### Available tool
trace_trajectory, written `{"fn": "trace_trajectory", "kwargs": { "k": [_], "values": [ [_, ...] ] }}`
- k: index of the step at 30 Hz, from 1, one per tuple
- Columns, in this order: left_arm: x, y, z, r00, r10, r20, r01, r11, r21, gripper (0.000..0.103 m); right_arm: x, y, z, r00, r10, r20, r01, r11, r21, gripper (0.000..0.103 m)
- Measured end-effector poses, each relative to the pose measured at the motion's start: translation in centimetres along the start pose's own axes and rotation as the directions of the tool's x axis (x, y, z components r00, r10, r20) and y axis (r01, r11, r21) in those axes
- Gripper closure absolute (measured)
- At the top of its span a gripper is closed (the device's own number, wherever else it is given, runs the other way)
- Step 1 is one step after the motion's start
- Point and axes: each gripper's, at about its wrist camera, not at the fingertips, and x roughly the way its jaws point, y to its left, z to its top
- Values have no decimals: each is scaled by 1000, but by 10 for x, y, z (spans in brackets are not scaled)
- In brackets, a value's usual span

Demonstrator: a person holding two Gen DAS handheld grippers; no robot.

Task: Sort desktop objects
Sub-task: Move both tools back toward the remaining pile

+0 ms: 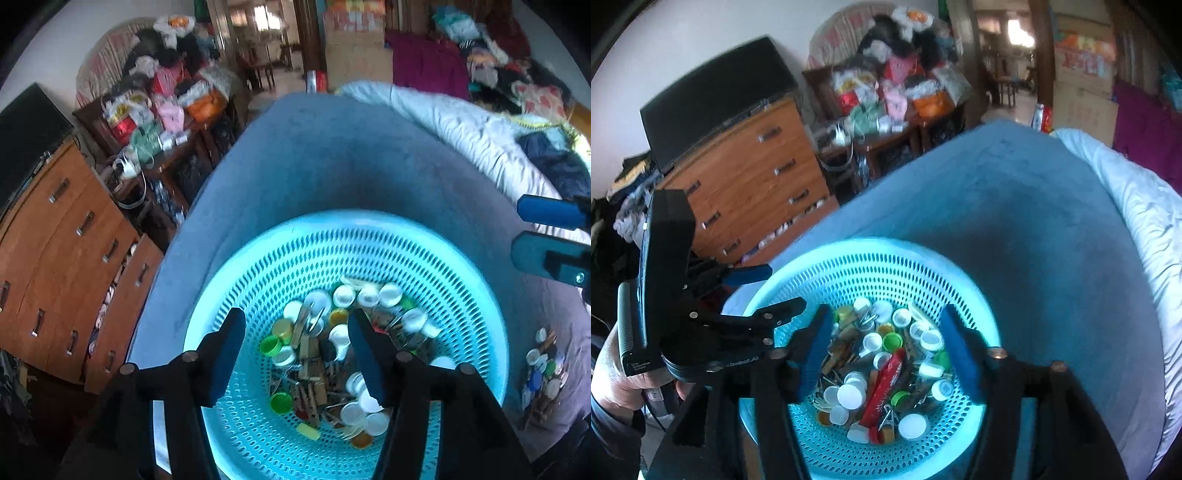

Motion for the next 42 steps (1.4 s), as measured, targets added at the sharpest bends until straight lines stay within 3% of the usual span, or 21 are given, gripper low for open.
{"fn": "trace_trajectory", "kwargs": {
  "k": [1, 3, 4, 6, 10, 11, 13, 15, 21, 26, 32, 35, 38, 42],
  "values": [
    [-9, -4, -1, 1000, 3, 31, -3, 1000, 0, 34, -14, -5, -7, 999, -10, 35, 10, 1000, -2, 31],
    [-44, -24, -9, 988, -9, 156, 9, 1000, 0, 15, -48, -20, -27, 992, -62, 109, 64, 998, -9, 16],
    [-55, -32, -13, 981, -13, 194, 13, 1000, 4, 12, -62, -26, -37, 986, -91, 138, 93, 996, -11, 11],
    [-87, -61, -29, 951, -6, 310, 6, 1000, 4, 3, -100, -43, -65, 966, -168, 199, 172, 985, -3, 5],
    [-120, -108, -66, 913, 56, 404, -36, 998, -56, 0, -176, -88, -137, 903, -338, 267, 339, 940, 42, 0],
    [-123, -119, -74, 912, 30, 410, -6, 998, -59, 0, -190, -98, -154, 888, -375, 266, 375, 926, 53, 0],
    [-127, -140, -95, 927, -23, 374, 54, 996, -73, 0, -216, -126, -201, 846, -471, 250, 459, 882, 108, 0],
    [-130, -156, -111, 933, -27, 360, 57, 996, -71, 0, -227, -161, -247, 830, -523, 196, 496, 851, 172, 0],
    [-141, -205, -156, 932, -4, 362, 26, 998, -57, 0, -202, -259, -357, 820, -571, -32, 549, 770, 325, 0],
    [-138, -226, -171, 936, 56, 346, -37, 997, -61, 0, -163, -297, -408, 844, -522, -119, 520, 747, 413, 0],
    [-131, -234, -165, 936, 137, 325, -128, 991, -49, 0, -143, -306, -430, 846, -513, -144, 515, 720, 465, 0],
    [-129, -231, -161, 934, 156, 320, -149, 988, -46, 0, -139, -306, -430, 832, -533, -152, 534, 697, 479, 0],
    [-129, -226, -160, 936, 159, 315, -148, 987, -60, 0, -123, -300, -427, 789, -577, -210, 607, 682, 407, 0],
    [-130, -214, -159, 937, 154, 312, -134, 987, -85, 0, -124, -301, -429, 792, -576, -205, 603, 683, 412, 0]
  ]
}}
